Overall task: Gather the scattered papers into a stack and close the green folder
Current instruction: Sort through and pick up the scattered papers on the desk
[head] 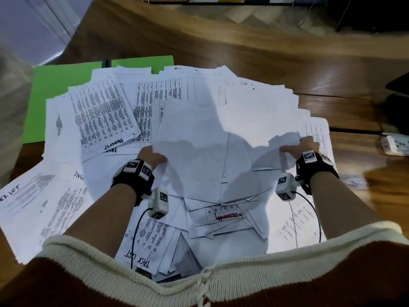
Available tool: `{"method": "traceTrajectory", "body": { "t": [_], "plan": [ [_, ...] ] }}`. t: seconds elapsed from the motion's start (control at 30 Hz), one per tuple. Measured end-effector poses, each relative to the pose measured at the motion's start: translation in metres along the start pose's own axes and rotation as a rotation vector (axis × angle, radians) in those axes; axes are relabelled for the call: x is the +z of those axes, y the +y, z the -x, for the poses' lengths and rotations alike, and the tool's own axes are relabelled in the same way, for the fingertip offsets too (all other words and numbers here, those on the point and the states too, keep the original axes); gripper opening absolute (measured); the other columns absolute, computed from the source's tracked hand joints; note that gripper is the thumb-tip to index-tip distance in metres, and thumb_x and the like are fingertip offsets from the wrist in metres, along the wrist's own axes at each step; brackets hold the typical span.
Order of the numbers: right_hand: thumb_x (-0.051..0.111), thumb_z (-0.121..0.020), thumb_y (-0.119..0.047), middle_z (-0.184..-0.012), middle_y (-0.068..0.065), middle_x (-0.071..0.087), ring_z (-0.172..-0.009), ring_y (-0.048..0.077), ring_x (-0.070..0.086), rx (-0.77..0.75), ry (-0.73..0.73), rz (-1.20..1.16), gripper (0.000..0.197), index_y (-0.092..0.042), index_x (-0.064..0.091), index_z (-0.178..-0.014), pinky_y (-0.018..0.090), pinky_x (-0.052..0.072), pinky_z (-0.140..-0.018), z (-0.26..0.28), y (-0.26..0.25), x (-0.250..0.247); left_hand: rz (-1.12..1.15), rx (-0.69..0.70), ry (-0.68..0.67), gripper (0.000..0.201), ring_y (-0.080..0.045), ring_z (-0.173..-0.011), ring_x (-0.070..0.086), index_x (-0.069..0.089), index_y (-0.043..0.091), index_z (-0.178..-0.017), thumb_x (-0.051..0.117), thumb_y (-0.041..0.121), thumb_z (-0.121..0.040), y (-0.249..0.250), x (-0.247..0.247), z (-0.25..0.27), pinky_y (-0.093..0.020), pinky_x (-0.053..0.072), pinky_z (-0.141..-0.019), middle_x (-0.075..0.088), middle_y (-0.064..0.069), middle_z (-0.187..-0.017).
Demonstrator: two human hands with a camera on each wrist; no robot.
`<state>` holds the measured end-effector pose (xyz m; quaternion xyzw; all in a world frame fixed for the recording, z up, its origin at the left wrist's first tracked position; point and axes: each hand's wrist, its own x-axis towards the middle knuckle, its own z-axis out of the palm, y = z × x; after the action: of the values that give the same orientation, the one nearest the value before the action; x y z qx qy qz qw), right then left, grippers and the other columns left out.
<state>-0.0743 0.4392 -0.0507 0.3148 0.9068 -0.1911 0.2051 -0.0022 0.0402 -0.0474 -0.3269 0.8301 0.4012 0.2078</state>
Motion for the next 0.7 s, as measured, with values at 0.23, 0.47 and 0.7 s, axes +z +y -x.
{"method": "traceTrajectory", "body": {
  "t": [0.23,0.47,0.7],
  "plan": [
    [0.076,-0.074,-0.024,-0.102,0.019,0.062,-0.085,0.030,0.061,-0.120,-0.212,-0.058,0.052,0.004,0.056,-0.113,0.031,0.047,-0.068,0.013,-0.011,0.001,0.004,-0.003,-0.003,0.031,-0.032,-0.111,0.059,0.059,-0.005,-0.115,0.061,0.000,-0.085,-0.002,0.008,0.002,-0.024,0.042,-0.082,0.063,-0.020,-0.114],
    [0.047,-0.091,-0.005,-0.124,0.023,0.058,-0.116,0.039,0.055,-0.346,0.175,0.140,0.031,-0.002,0.057,-0.120,0.040,0.046,-0.093,0.054,-0.049,-0.025,-0.007,0.051,-0.011,0.033,-0.034,-0.109,0.059,0.060,-0.006,-0.115,0.061,-0.005,-0.082,-0.002,0.011,0.003,-0.025,0.039,-0.080,0.062,-0.022,-0.118],
    [0.042,-0.087,0.002,-0.110,0.025,0.060,-0.101,0.045,0.057,-0.524,0.596,-0.024,0.022,-0.001,0.051,-0.108,0.044,0.044,-0.076,0.103,-0.069,-0.076,0.024,0.043,-0.020,0.054,-0.033,-0.116,0.056,0.052,-0.006,-0.125,0.069,0.005,-0.074,-0.003,0.011,0.010,-0.034,0.046,-0.092,0.057,-0.021,-0.127]
  ]
}}
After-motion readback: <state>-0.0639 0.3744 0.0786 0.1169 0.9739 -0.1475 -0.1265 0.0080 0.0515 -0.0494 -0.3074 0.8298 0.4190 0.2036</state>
